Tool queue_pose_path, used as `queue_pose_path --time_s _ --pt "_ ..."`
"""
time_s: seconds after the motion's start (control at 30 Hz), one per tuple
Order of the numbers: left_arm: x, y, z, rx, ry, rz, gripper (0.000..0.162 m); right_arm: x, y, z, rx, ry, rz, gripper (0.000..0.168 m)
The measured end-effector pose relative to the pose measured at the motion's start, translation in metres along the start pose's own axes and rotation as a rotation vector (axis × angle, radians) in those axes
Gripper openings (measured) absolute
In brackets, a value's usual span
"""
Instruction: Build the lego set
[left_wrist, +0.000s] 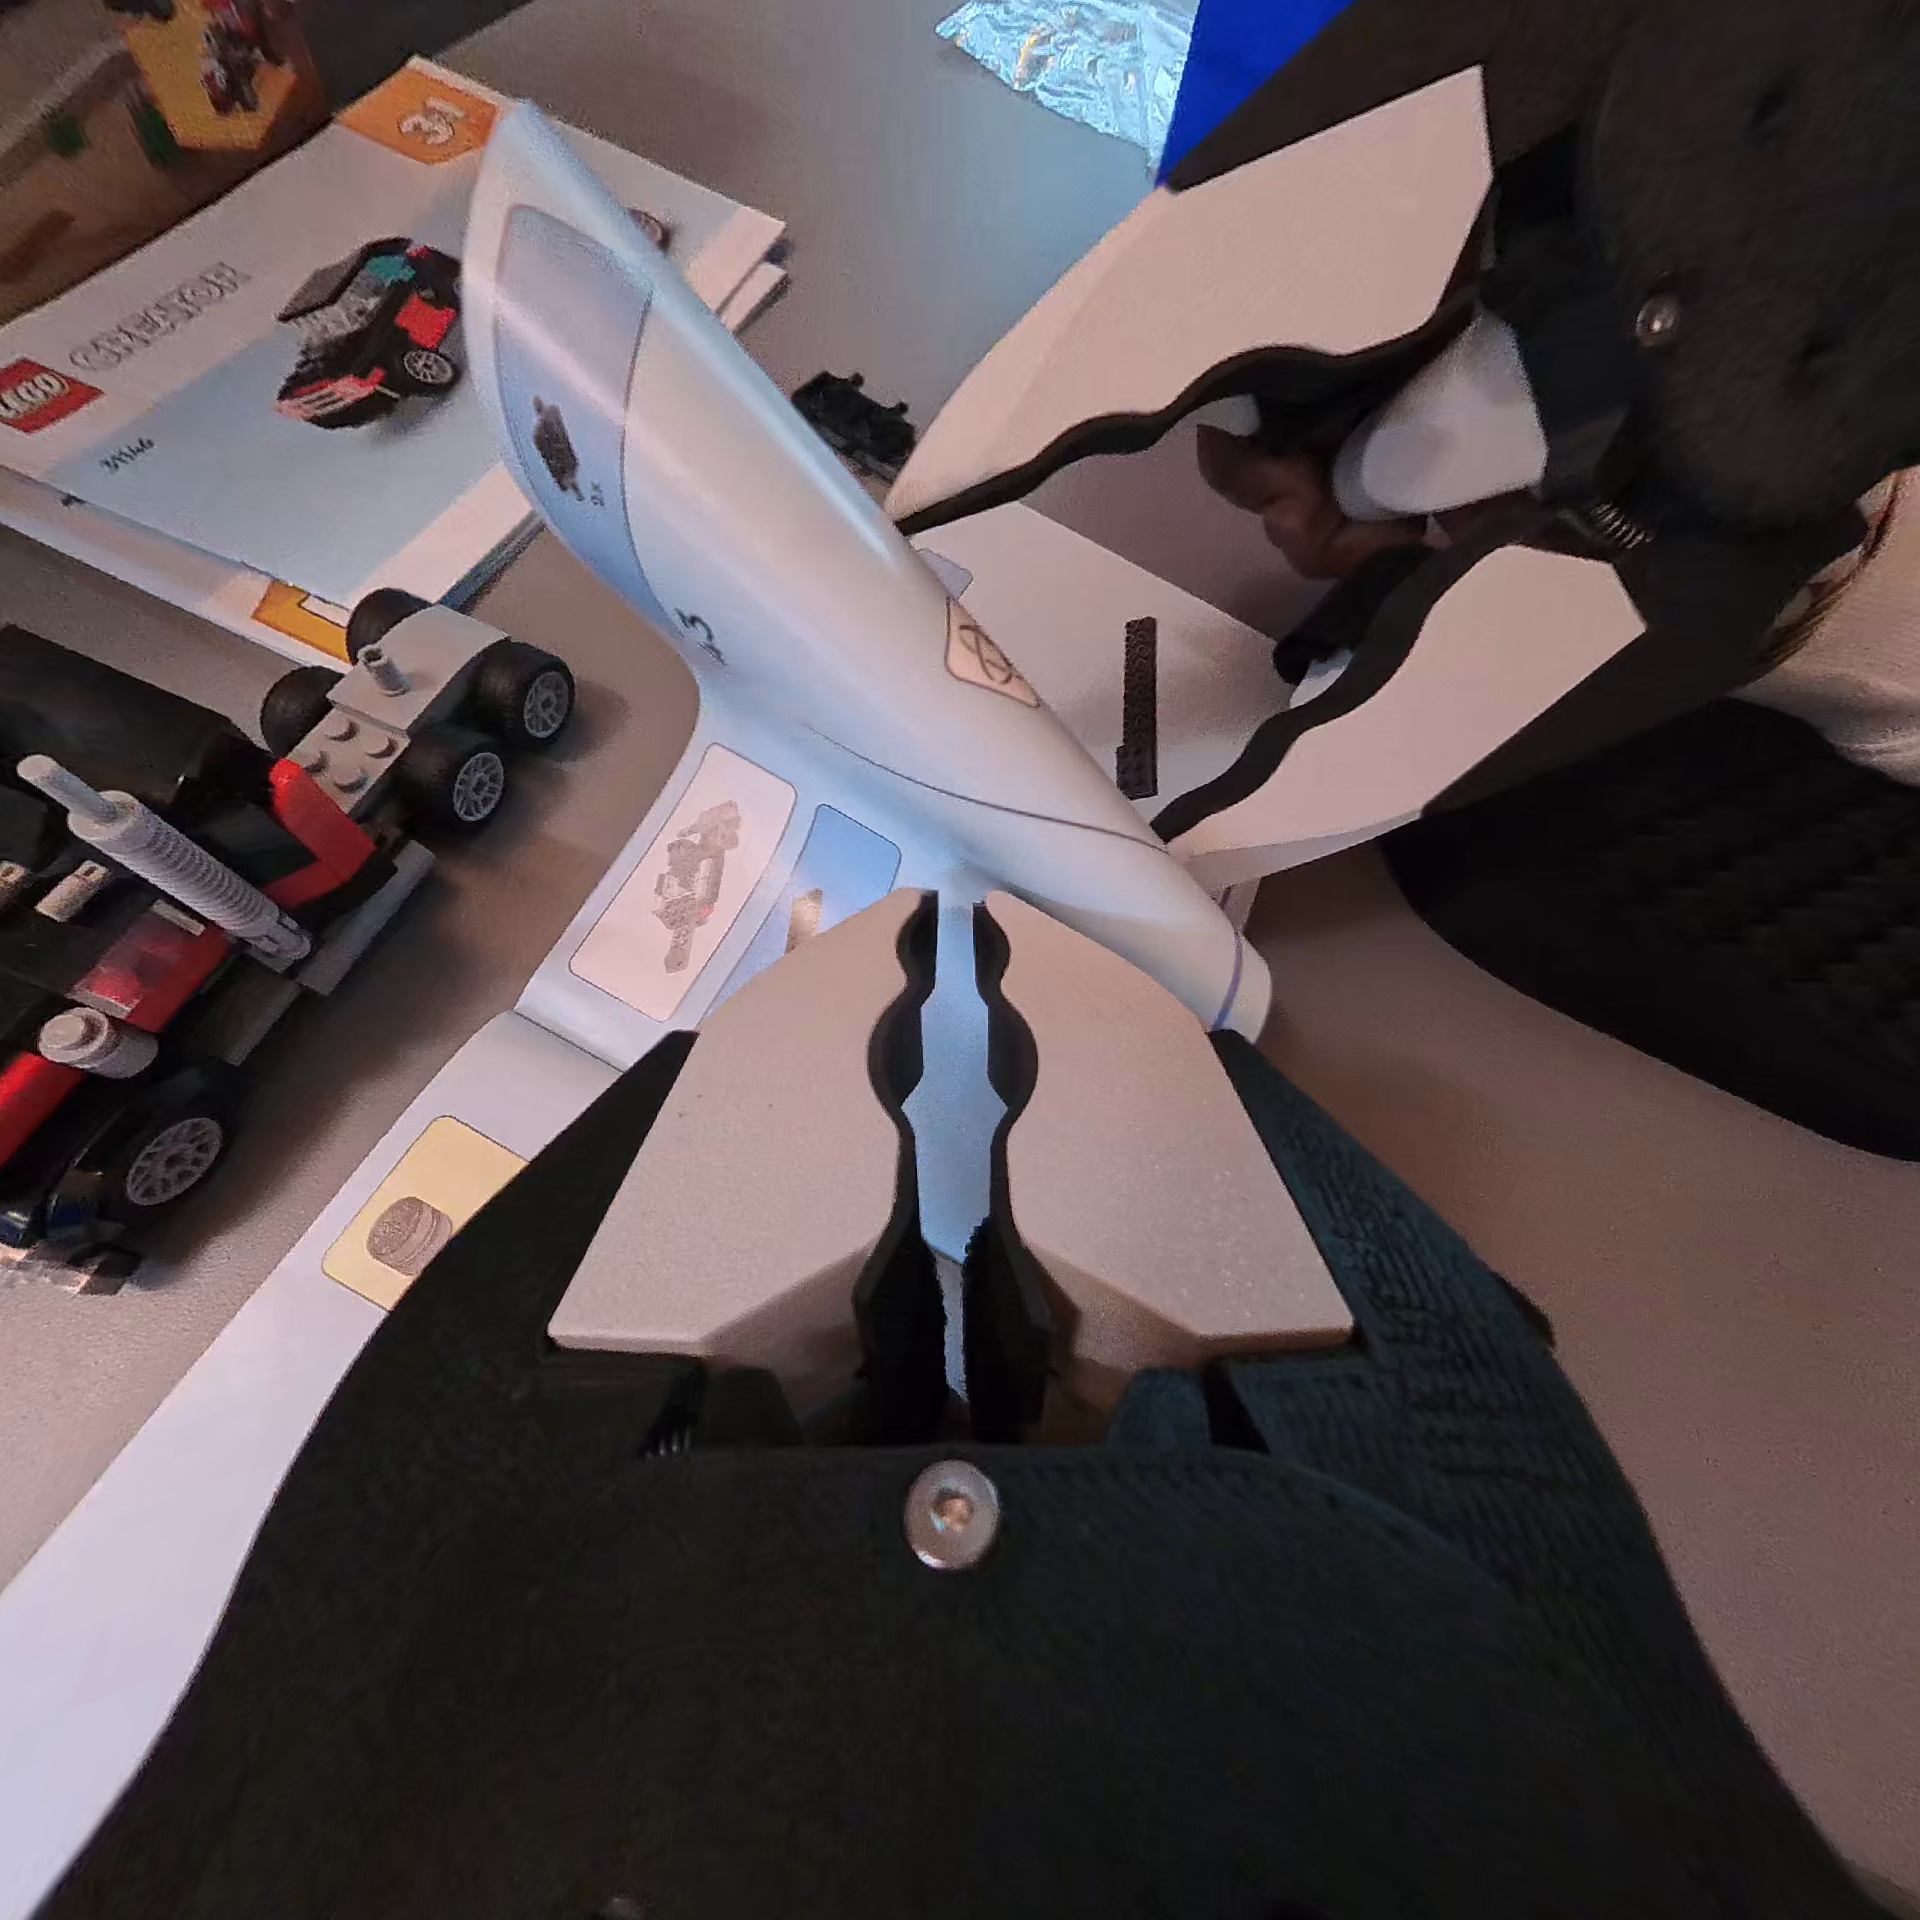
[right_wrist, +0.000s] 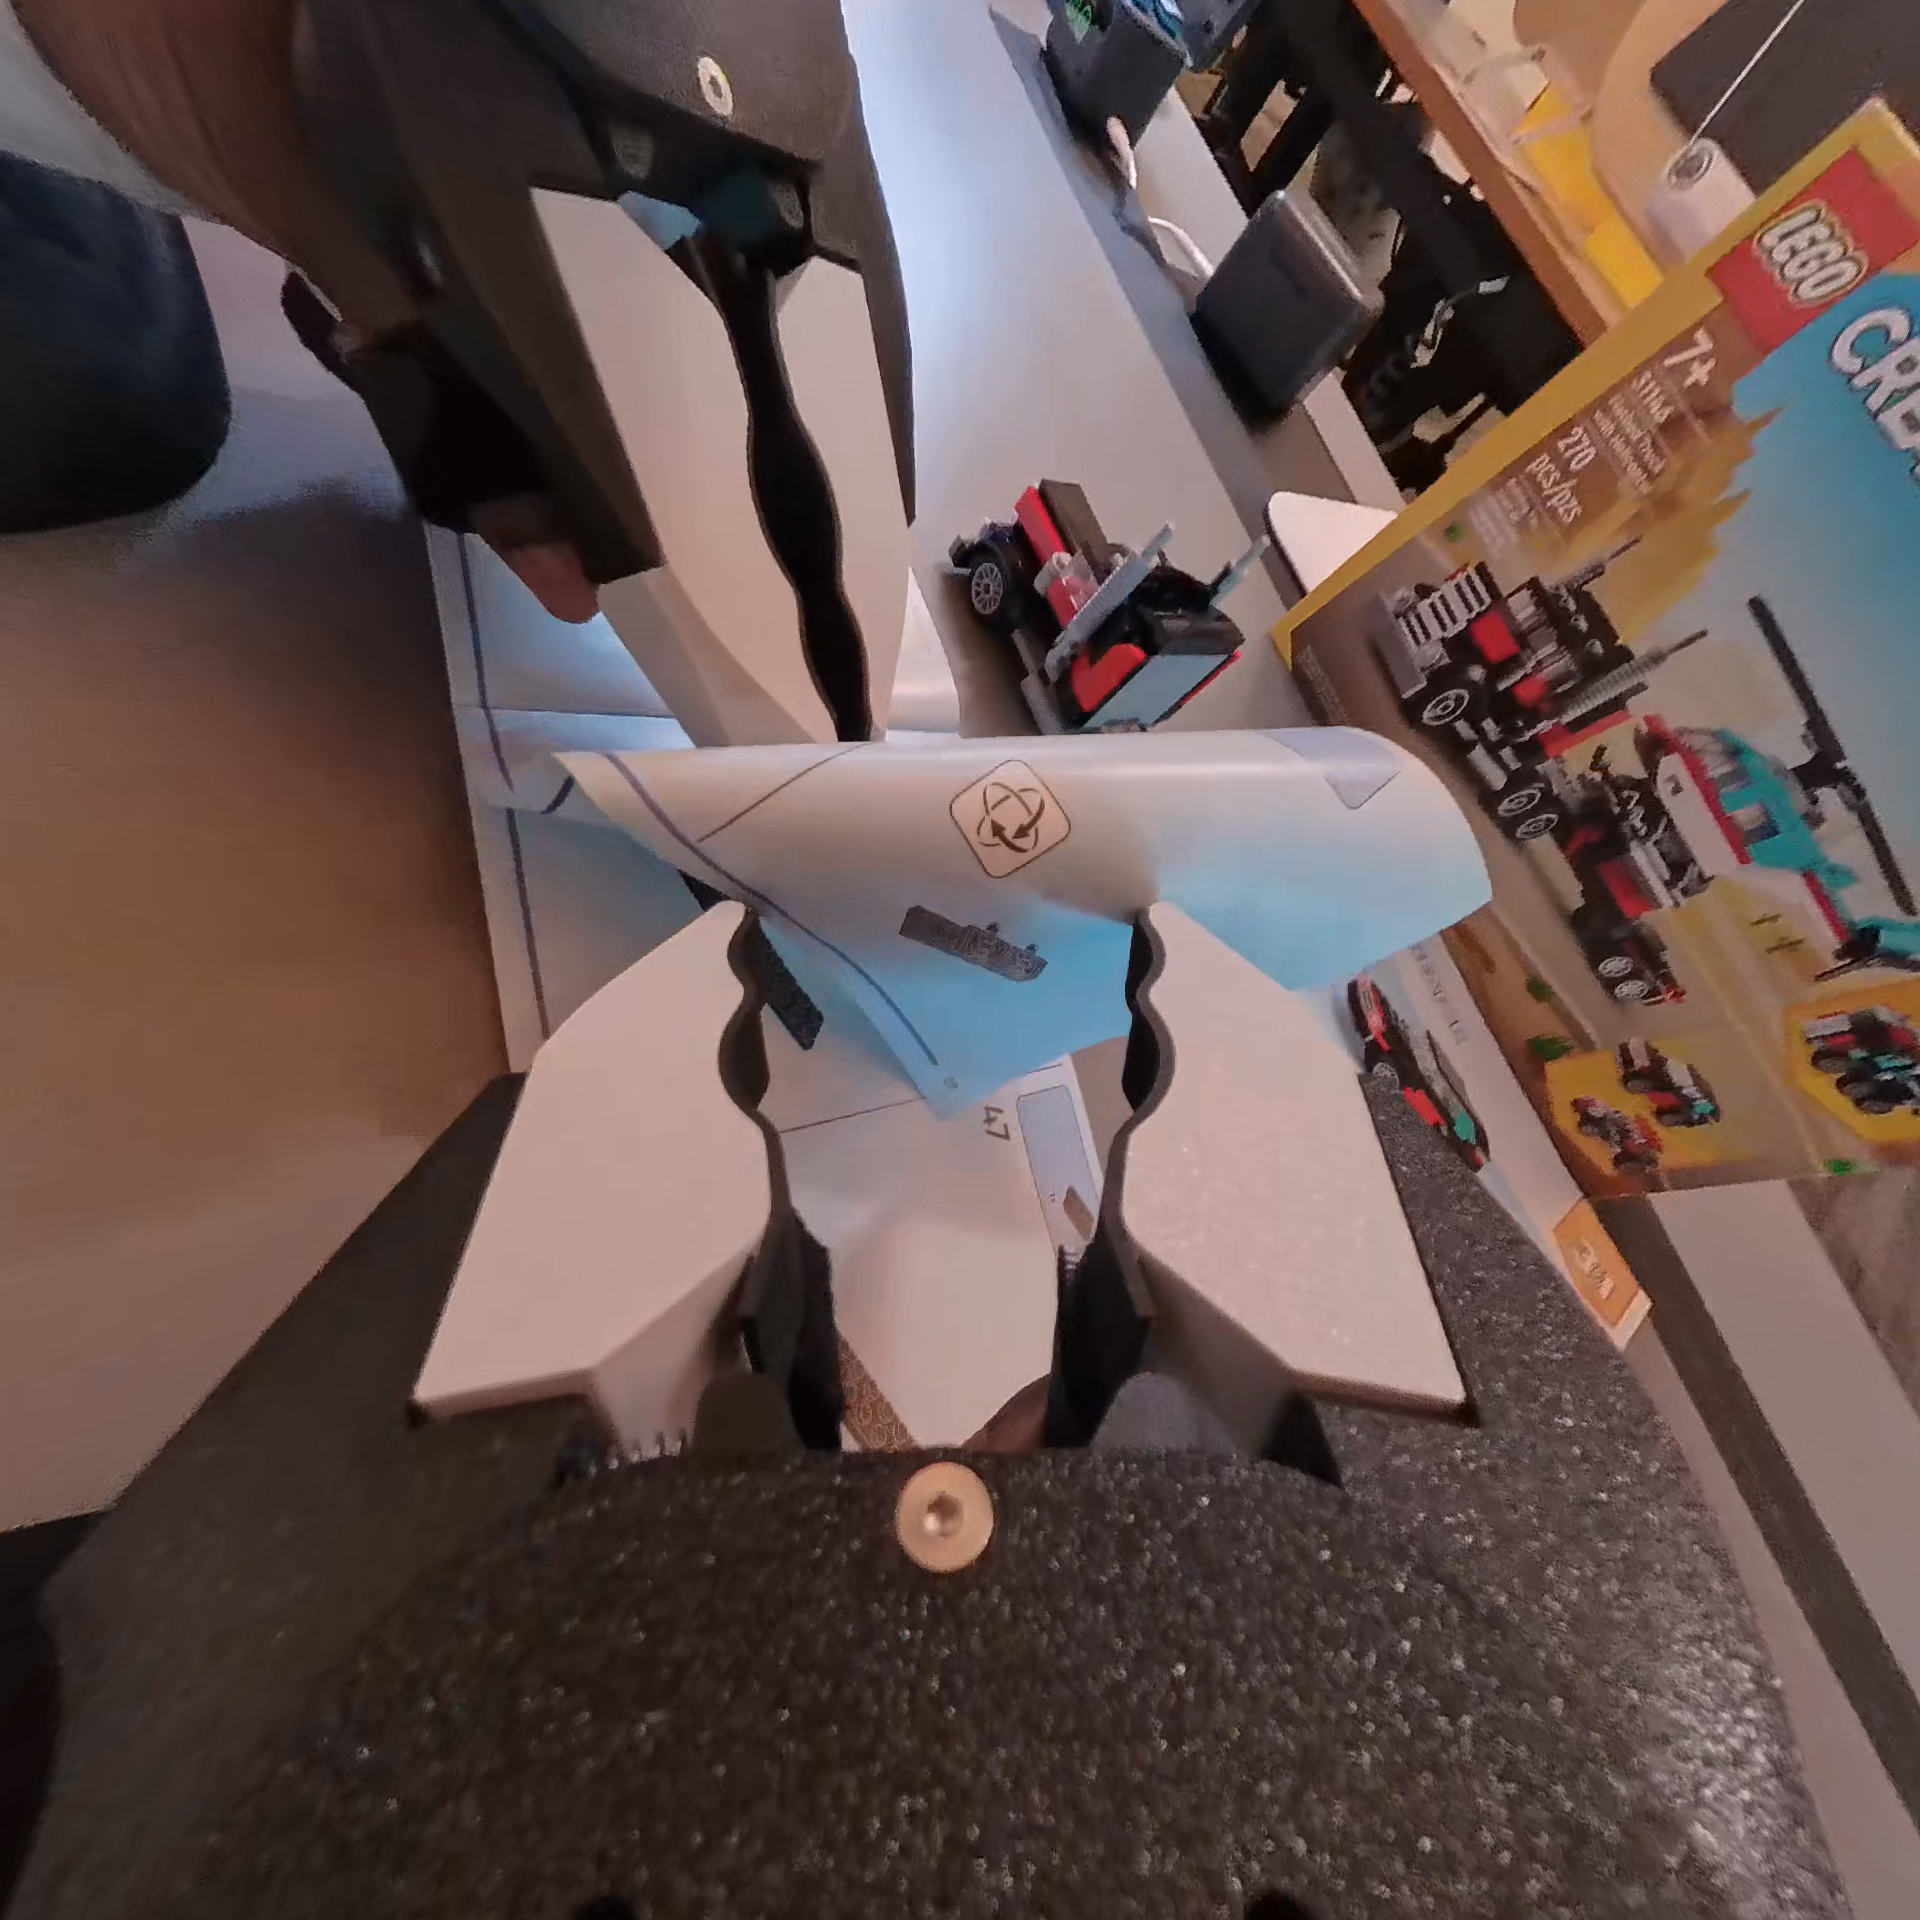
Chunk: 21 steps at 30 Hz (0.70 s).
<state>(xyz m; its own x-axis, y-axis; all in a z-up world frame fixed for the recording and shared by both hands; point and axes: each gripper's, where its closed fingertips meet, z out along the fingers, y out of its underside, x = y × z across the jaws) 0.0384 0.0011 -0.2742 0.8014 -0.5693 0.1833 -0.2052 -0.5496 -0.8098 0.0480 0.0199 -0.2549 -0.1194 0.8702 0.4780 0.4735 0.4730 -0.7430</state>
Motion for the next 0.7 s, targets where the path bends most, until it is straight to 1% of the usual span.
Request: queue_pose_path --time_s 0.17,0.27,0.4,0.57,0.63,0.7 --pt "0.004 0.005 0.000 -0.012 -0.010 0.021 0.007 0.002 -0.011 -0.002 0.037 0.028 -0.017 0.066" --pt "0.006 0.005 0.001 0.008 0.024 -0.006 0.007 0.004 -0.022 -0.004 0.066 0.044 -0.012 0.067" --pt "0.007 -0.002 -0.005 0.072 0.074 -0.068 0.007 0.003 -0.026 0.001 0.061 0.056 -0.031 0.068" --pt "0.003 -0.003 -0.011 0.110 0.102 -0.117 0.002 0.005 -0.033 0.010 0.071 0.043 -0.053 0.066" --pt "0.003 -0.006 -0.019 0.139 0.143 -0.140 0.004 0.006 -0.035 0.012 0.076 0.017 -0.063 0.061" --pt "0.005 -0.010 -0.030 0.189 0.186 -0.153 0.010 0.004 -0.036 0.014 0.086 -0.022 -0.079 0.051"
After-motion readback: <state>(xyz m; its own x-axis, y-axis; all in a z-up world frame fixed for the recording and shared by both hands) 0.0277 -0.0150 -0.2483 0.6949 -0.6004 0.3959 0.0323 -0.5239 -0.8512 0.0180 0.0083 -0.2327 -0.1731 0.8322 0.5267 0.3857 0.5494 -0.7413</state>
